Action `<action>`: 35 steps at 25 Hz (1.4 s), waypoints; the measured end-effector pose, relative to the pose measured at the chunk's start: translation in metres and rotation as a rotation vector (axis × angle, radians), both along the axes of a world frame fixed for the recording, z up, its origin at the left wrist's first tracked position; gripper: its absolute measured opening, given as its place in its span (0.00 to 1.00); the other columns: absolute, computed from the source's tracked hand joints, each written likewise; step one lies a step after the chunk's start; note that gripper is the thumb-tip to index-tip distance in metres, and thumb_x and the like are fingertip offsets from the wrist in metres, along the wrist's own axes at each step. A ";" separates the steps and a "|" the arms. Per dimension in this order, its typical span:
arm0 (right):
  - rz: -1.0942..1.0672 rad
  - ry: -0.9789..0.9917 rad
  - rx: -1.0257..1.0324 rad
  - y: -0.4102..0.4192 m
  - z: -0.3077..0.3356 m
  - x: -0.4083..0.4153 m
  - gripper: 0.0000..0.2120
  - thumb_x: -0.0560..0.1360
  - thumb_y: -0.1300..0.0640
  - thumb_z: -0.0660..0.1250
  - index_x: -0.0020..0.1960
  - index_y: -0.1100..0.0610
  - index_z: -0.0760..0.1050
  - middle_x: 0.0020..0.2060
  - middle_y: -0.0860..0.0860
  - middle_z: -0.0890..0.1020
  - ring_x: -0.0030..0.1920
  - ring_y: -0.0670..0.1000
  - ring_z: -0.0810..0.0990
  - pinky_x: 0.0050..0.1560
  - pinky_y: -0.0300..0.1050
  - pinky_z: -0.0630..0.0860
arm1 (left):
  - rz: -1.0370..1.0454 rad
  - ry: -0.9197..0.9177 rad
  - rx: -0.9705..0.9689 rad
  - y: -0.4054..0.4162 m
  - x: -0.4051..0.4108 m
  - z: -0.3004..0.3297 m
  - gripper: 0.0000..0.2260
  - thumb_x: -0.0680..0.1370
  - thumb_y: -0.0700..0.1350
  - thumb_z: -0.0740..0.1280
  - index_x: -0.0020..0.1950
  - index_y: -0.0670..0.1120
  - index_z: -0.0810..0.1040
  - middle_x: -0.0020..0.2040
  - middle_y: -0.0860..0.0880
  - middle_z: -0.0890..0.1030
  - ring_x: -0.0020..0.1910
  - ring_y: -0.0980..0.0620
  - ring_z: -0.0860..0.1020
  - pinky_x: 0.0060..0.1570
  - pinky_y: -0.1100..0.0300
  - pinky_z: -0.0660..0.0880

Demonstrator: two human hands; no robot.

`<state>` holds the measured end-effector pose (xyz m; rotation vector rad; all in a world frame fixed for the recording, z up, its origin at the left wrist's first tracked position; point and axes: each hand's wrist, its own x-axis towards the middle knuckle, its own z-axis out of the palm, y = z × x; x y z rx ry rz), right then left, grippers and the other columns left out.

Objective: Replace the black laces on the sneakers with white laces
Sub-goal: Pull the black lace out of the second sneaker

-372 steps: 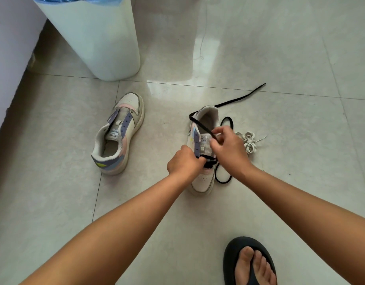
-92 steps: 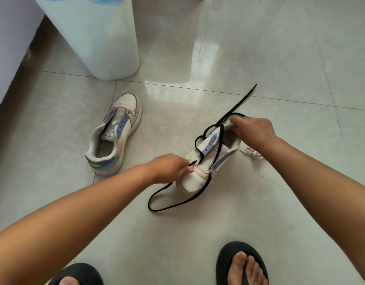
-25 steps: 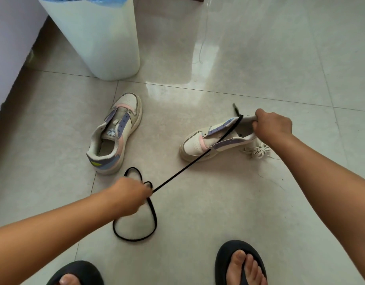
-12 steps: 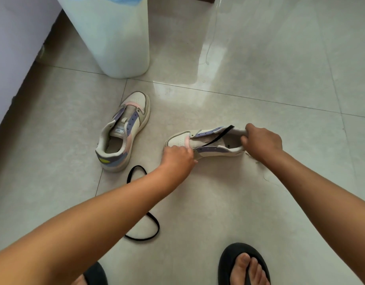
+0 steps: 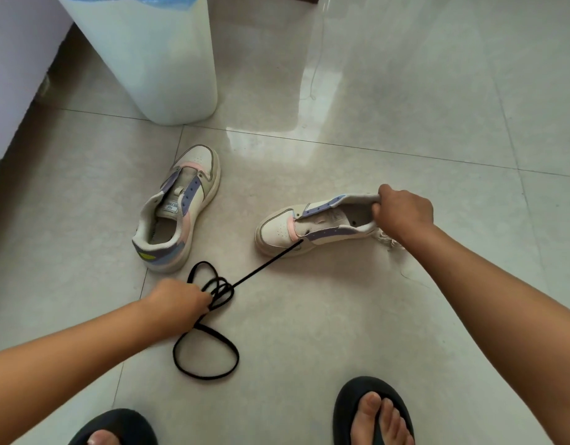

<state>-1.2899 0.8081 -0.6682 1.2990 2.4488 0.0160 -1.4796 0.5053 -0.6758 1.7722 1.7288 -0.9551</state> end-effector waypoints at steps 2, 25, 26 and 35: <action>0.008 0.000 -0.006 -0.002 -0.002 -0.001 0.10 0.79 0.54 0.53 0.56 0.58 0.68 0.48 0.58 0.79 0.47 0.59 0.77 0.39 0.45 0.65 | 0.006 0.023 -0.044 -0.008 -0.007 0.001 0.12 0.82 0.48 0.53 0.63 0.49 0.71 0.59 0.50 0.77 0.58 0.48 0.76 0.47 0.58 0.71; 0.359 0.309 0.331 -0.053 0.009 -0.016 0.11 0.71 0.63 0.67 0.51 0.67 0.72 0.41 0.66 0.75 0.37 0.64 0.76 0.35 0.54 0.72 | 0.550 -0.179 0.243 -0.057 -0.007 -0.008 0.33 0.71 0.66 0.65 0.66 0.47 0.63 0.61 0.49 0.67 0.59 0.49 0.69 0.52 0.56 0.71; 0.536 0.400 0.260 -0.081 0.008 -0.027 0.13 0.69 0.63 0.69 0.52 0.66 0.73 0.42 0.66 0.75 0.37 0.64 0.77 0.34 0.54 0.74 | 0.594 -0.166 0.241 -0.055 0.005 -0.014 0.36 0.69 0.64 0.68 0.67 0.45 0.61 0.62 0.48 0.66 0.61 0.48 0.68 0.53 0.54 0.71; 0.339 0.162 -1.142 -0.212 -0.024 -0.059 0.38 0.67 0.52 0.76 0.72 0.56 0.62 0.70 0.54 0.67 0.71 0.53 0.62 0.71 0.55 0.59 | 1.048 -0.886 0.296 -0.031 0.034 -0.017 0.07 0.70 0.38 0.70 0.46 0.44 0.77 0.41 0.49 0.79 0.40 0.52 0.77 0.39 0.61 0.73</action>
